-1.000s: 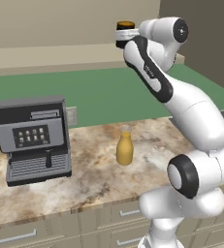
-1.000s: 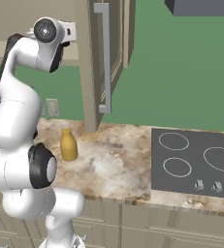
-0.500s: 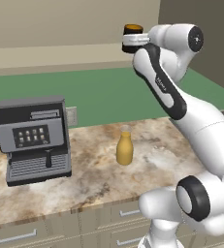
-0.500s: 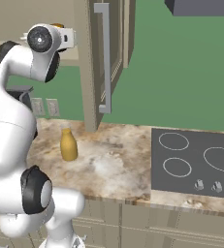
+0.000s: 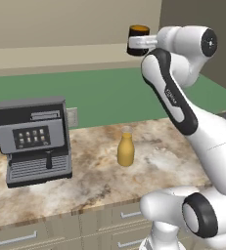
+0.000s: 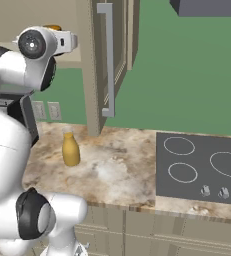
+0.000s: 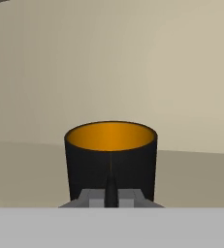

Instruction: There is a tray on the dining counter. Grab the cup, mug, and pitcher and place them on the tray. The pitcher may be placed next to the tray if it cannot fit the tray.

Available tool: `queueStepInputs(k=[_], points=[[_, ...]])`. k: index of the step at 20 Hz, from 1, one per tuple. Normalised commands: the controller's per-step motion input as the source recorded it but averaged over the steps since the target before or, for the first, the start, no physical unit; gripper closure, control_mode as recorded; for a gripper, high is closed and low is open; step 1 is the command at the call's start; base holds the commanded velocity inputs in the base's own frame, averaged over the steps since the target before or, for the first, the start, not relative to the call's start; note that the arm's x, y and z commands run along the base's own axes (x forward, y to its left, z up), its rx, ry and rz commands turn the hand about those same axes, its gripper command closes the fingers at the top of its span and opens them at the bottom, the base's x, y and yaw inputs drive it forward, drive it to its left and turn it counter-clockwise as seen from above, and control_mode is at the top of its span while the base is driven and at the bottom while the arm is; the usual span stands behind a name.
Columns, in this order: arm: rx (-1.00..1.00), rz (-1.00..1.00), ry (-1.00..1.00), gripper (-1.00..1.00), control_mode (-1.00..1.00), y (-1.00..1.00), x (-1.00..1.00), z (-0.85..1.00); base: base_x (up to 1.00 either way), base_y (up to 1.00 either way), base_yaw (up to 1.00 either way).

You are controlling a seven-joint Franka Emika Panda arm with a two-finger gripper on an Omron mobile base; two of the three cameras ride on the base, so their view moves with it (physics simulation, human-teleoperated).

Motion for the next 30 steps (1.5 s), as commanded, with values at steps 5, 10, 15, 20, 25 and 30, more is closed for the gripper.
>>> queueStepInputs(k=[5, 10, 15, 20, 25, 30], points=[[0.0, 0.0, 0.0, 1.0, -1.0, -0.03, -0.69, -0.03, 0.0, 0.0, 0.0], [0.0, 0.0, 0.0, 1.0, -1.0, -0.11, -0.73, -0.11, 0.0, 0.0, 0.0], [0.0, -0.01, 0.0, 1.0, -1.0, -0.06, -0.63, -0.08, 0.0, 0.0, 0.0], [0.0, 0.0, 0.0, 1.0, -1.0, -0.02, -0.61, -0.18, 0.0, 0.0, 0.0], [0.0, -0.02, 0.02, 1.0, -1.0, 0.0, -0.56, -0.21, 0.0, 0.0, 0.0], [0.0, -0.13, 0.04, 1.0, -1.0, 0.0, -0.41, -0.11, 0.0, 0.0, 0.0]])
